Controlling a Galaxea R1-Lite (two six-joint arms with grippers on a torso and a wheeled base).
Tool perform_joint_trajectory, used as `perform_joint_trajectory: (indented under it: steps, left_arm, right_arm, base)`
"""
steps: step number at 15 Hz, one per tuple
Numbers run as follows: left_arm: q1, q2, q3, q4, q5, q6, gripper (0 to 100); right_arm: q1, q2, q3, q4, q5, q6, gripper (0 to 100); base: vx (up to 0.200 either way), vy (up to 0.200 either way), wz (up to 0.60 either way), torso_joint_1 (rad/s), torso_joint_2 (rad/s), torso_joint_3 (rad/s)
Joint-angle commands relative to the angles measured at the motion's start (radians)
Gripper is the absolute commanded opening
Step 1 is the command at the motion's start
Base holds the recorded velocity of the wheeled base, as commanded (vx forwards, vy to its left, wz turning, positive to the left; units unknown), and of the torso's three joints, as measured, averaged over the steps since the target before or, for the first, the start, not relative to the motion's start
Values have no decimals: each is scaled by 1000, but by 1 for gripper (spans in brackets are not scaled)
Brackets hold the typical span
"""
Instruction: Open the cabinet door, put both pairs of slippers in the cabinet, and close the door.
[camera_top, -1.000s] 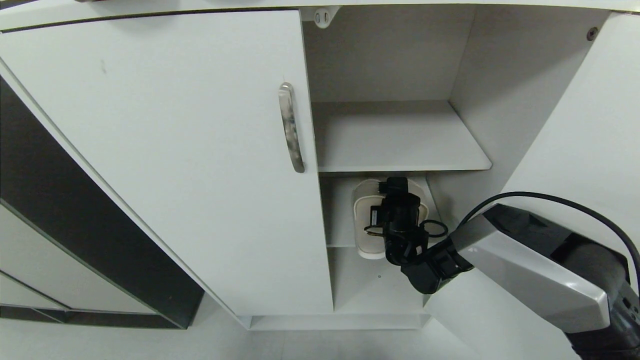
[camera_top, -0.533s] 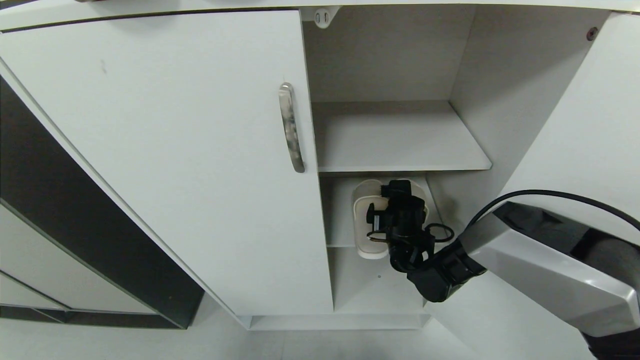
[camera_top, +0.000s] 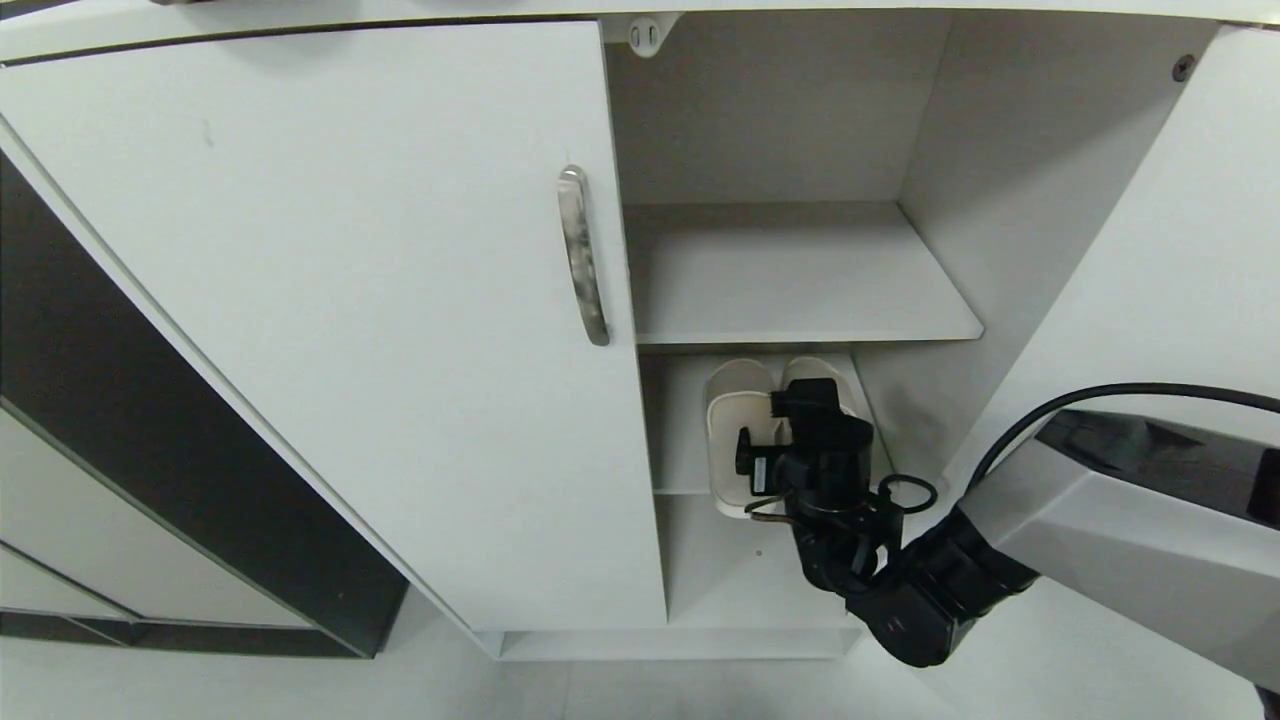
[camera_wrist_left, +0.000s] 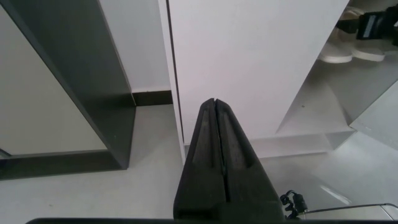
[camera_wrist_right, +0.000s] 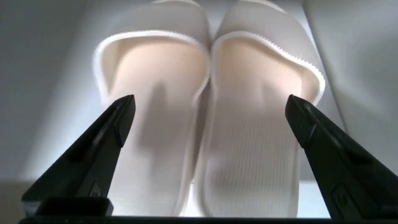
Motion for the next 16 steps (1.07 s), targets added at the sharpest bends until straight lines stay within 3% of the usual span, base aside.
perform_joint_trajectory:
  steps: [1,7,16]
  left_arm:
    - [0,2,0,0,0,1,0]
    - [0,2,0,0,0,0,0]
    - [0,2,0,0,0,0,0]
  right_arm:
    - [42,-66,122,-55,1,-1,100]
    - [68,-81,185,-91,3,-10,100]
    - [67,-80,184,-92,3,-10,100]
  base:
    - [0,0,0,0,0,0]
    - [0,0,0,0,0,0]
    - [-200,0,0,2,1,7]
